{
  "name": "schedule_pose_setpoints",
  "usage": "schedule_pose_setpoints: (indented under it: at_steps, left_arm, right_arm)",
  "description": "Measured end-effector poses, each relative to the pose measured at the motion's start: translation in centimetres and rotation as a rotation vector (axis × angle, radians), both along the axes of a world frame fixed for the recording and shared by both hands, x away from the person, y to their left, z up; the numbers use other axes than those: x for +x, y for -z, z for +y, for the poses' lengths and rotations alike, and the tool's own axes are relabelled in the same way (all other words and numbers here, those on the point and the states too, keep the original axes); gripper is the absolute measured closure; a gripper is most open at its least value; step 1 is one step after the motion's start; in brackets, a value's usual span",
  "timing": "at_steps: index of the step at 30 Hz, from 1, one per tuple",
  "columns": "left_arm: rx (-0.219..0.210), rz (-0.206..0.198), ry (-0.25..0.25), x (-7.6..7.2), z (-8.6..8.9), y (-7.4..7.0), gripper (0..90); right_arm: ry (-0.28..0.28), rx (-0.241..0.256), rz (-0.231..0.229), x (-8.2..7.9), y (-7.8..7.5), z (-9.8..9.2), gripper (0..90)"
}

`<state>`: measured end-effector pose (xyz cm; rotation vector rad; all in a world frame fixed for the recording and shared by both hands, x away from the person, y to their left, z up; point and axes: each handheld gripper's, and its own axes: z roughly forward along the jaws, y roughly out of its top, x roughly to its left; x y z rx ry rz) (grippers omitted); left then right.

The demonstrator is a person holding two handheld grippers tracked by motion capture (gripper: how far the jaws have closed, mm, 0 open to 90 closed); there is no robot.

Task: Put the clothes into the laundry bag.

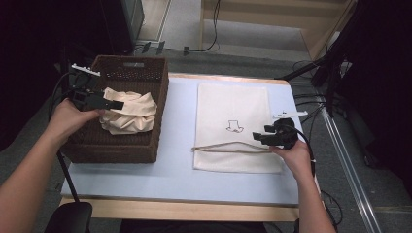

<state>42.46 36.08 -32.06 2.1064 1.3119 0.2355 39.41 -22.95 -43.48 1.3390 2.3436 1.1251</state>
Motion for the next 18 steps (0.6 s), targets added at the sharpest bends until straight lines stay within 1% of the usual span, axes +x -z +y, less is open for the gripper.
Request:
schedule_pose_setpoints:
  at_steps: [1, 3, 4, 6, 8, 11, 14, 16, 18]
  left_arm:
    - [-0.007, 0.013, -0.009, 0.3, 0.3, 0.4, 0.0]
    - [0.023, 0.013, -0.03, 0.8, 0.6, 0.9, 0.0]
    - [0.028, 0.016, -0.042, 1.0, 0.7, 1.1, 0.0]
    - [0.035, 0.022, -0.047, 1.4, 0.8, 1.6, 0.0]
    - [0.037, 0.037, -0.063, 1.9, 0.8, 2.1, 0.0]
    - [0.057, 0.062, -0.089, 2.7, 0.8, 2.9, 0.0]
    - [0.074, 0.093, -0.112, 3.4, 0.9, 3.9, 0.0]
    - [0.082, 0.1, -0.113, 3.6, 0.9, 4.5, 0.0]
    - [0.085, 0.119, -0.112, 3.9, 0.9, 5.2, 0.0]
  right_arm:
    - [0.001, 0.0, 0.0, 0.0, 0.0, 0.0, 35.7]
    - [-0.002, 0.001, 0.001, 0.0, 0.0, 0.0, 35.9]
    - [0.0, 0.002, 0.002, 0.0, 0.0, 0.0, 35.9]
    - [-0.002, -0.001, 0.005, 0.0, 0.0, 0.0, 36.2]
    - [-0.005, -0.001, 0.007, 0.0, 0.0, 0.0, 36.3]
    - [-0.004, -0.008, 0.012, 0.0, 0.1, 0.0, 36.4]
    - [-0.005, -0.008, 0.006, 0.0, 0.0, 0.0, 36.3]
    - [-0.006, -0.008, 0.005, 0.0, 0.0, 0.0, 36.3]
    - [-0.006, -0.009, 0.009, 0.0, 0.0, 0.0, 36.4]
